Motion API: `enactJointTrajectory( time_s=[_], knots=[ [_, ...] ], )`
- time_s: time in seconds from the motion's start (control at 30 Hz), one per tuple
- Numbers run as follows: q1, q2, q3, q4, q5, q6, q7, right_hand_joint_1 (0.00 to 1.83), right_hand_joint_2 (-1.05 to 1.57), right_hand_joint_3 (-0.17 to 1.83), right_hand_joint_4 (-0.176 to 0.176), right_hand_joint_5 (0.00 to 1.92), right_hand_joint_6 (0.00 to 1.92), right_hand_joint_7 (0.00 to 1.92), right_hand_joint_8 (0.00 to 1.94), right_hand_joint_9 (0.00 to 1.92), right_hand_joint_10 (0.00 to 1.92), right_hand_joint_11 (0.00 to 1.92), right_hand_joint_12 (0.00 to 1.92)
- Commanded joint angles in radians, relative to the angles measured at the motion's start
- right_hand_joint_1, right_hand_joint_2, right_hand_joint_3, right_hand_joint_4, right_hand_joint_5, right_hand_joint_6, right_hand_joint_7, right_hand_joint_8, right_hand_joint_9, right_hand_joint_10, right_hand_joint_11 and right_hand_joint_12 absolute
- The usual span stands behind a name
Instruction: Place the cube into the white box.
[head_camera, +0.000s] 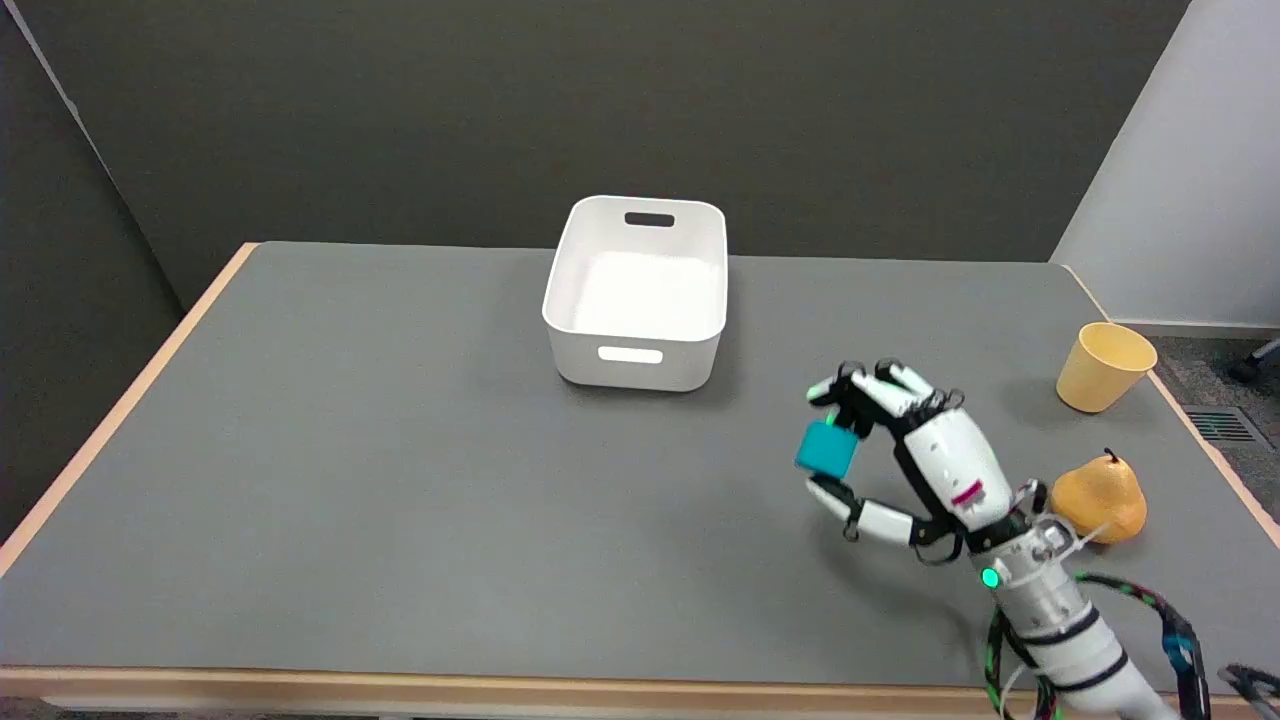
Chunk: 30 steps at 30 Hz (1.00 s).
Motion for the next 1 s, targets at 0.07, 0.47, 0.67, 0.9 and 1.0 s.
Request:
enactJointTrajectory(
  time_s=[0.07, 0.47, 0.67, 0.9, 1.0],
  knots=[
    [0.227, 0.021, 0.212, 0.112, -0.100, -0.174, -0.057, 1.48, 0.91, 0.69, 0.008, 0.35, 1.02, 0.71, 1.65, 0.69, 1.65, 0.33, 1.51],
    [0.719, -0.044, 0.038, -0.142, -0.128, -0.495, -0.054, 1.49, 0.88, 0.72, 0.034, 0.37, 1.04, 0.73, 1.61, 0.72, 1.65, 0.36, 1.54],
    [0.873, -0.128, -0.048, -0.293, -0.128, -0.601, -0.047, 1.49, 0.88, 0.72, 0.055, 0.36, 1.06, 0.73, 1.61, 0.72, 1.65, 0.37, 1.53],
    [0.919, -0.223, -0.067, -0.377, -0.129, -0.664, -0.055, 1.49, 0.86, 0.76, 0.071, 0.35, 1.11, 0.73, 1.62, 0.72, 1.67, 0.36, 1.47],
    [0.922, -0.236, -0.086, -0.384, -0.129, -0.673, -0.053, 1.49, 0.87, 0.74, 0.074, 0.36, 1.10, 0.73, 1.62, 0.72, 1.66, 0.35, 1.46]
  ],
)
